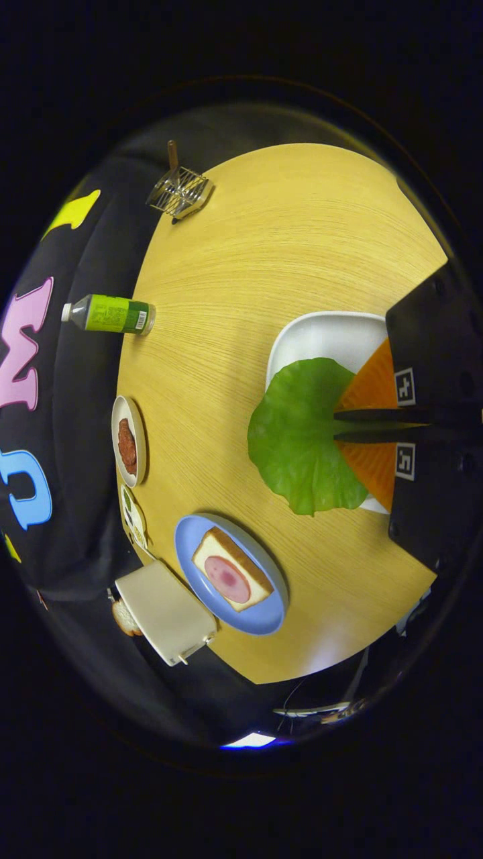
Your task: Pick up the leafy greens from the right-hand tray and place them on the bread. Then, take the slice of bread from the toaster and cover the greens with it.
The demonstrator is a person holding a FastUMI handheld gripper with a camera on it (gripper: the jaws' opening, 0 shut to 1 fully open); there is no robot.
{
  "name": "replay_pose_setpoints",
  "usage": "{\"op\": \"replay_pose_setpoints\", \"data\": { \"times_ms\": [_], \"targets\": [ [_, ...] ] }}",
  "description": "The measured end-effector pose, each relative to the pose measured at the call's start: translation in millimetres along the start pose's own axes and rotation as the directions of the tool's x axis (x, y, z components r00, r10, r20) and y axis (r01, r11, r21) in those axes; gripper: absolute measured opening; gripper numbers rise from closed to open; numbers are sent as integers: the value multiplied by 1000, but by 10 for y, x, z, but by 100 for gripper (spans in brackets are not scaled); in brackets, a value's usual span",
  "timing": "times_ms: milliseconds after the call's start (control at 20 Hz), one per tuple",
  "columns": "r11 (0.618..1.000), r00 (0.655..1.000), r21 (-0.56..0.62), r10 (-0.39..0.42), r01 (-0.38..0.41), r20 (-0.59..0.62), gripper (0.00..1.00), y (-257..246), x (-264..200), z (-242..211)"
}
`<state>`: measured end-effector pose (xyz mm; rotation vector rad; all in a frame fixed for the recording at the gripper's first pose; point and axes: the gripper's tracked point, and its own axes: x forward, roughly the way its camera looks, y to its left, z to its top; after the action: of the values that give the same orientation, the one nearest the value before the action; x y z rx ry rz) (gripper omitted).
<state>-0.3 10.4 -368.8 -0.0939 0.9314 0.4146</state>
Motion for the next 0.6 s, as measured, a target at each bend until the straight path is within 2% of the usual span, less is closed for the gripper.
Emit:
{"op": "replay_pose_setpoints", "data": {
  "times_ms": [150,400,600],
  "targets": [
    [998,998,-39,-43,44,37,5,-40,-191,250],
    [996,994,-24,-84,86,76,5,87,-550,585],
    [998,992,-39,-51,56,115,5,443,-730,912]
  ]
}}
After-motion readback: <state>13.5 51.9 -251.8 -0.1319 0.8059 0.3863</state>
